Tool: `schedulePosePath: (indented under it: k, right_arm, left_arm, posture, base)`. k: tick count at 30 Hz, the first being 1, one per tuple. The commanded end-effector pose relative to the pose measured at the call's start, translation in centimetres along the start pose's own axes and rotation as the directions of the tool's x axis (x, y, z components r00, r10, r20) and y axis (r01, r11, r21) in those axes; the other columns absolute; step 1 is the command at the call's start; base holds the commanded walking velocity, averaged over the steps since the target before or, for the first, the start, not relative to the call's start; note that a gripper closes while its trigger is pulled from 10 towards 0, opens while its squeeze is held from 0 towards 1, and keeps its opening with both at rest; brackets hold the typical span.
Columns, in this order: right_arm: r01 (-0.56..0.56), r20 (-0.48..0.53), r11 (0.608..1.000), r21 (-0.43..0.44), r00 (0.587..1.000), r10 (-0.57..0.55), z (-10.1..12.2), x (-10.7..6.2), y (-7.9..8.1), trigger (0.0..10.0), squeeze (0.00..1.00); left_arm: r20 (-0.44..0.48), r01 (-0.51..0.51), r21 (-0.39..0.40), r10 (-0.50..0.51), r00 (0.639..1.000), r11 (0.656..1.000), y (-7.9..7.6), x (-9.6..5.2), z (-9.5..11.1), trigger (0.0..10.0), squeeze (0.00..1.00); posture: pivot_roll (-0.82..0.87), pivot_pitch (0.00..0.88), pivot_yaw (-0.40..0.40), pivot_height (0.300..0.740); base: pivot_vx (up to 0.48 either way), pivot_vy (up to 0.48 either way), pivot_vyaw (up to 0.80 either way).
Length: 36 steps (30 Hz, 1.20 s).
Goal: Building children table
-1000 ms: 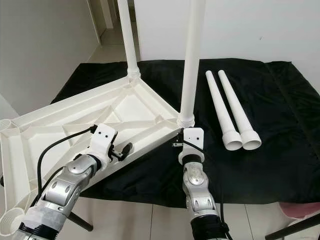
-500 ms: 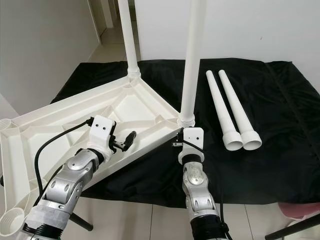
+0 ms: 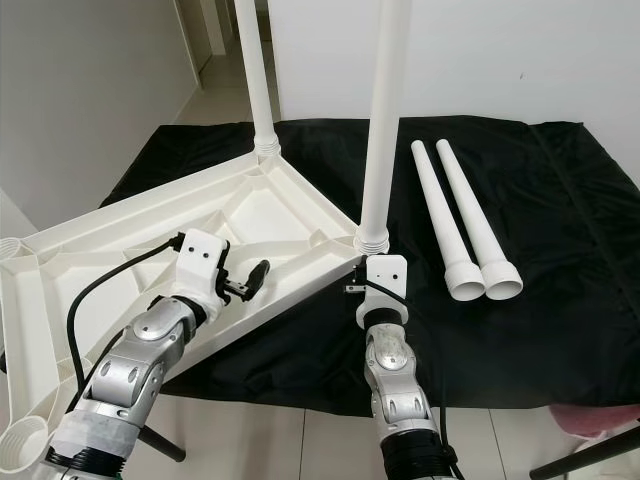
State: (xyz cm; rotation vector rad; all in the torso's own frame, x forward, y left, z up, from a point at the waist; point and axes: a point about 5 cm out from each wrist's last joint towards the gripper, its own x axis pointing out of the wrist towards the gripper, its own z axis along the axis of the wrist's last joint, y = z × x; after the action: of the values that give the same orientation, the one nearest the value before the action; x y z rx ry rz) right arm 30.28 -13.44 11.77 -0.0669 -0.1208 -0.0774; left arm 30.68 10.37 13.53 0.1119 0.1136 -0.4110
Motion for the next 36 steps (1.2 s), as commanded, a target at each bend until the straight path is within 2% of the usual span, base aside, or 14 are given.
schedulePosePath:
  k: [1,5,9,13,19,32,36]
  right_arm:
    - [-0.007,-0.008,1.000,0.007,1.000,0.007,0.0,-0.2,0.5,10.0,0.00]
    - [-0.006,-0.010,1.000,0.006,1.000,0.006,-0.1,-0.2,0.5,10.0,0.00]
    - [-0.007,-0.012,1.000,0.006,1.000,0.007,-0.1,-0.2,0.5,10.0,0.00]
    - [-0.007,-0.013,1.000,0.006,1.000,0.007,-0.1,-0.3,0.5,10.0,0.00]
    - [-0.007,-0.014,1.000,0.004,1.000,0.007,-0.2,-0.4,0.4,10.0,0.00]
    - [-0.004,-0.017,1.000,0.005,1.000,0.004,-0.2,-0.4,0.5,10.0,0.00]
    - [-0.006,-0.018,1.000,0.007,1.000,0.007,-0.3,-0.4,0.6,10.0,0.00]
  left_arm:
    - [-0.040,-0.079,0.003,0.079,0.996,0.997,0.8,-0.1,-0.7,10.0,0.00]
    - [-0.050,-0.098,0.006,0.099,0.994,0.995,1.1,-0.2,-0.9,10.0,0.00]
    - [-0.023,-0.083,-0.012,0.083,0.996,0.996,1.0,-0.2,-0.5,10.0,0.00]
    - [0.036,-0.013,-0.019,0.014,0.999,1.000,0.0,-0.3,0.2,10.0,0.00]
    - [0.057,0.011,-0.012,-0.010,0.998,1.000,-0.6,-0.3,0.4,10.0,0.00]
    - [0.049,-0.029,-0.042,0.032,0.998,0.999,0.1,-0.4,0.2,10.0,0.00]
    - [0.056,-0.109,-0.053,0.112,0.992,0.993,1.1,-0.3,0.4,10.0,0.00]
  posture:
    - [-0.04,0.042,0.071,0.740]
    - [-0.04,0.043,0.070,0.740]
    - [-0.04,0.043,0.071,0.740]
    - [-0.04,0.043,0.071,0.740]
    - [-0.04,0.043,0.071,0.740]
    - [-0.03,0.045,0.070,0.740]
    - [-0.03,0.045,0.070,0.740]
  base:
    - [0.000,0.000,0.00]
    - [0.000,0.000,0.00]
    - [0.000,0.000,0.00]
    - [0.000,0.000,0.00]
    - [0.000,0.000,0.00]
    - [0.000,0.000,0.00]
    - [0.000,0.000,0.00]
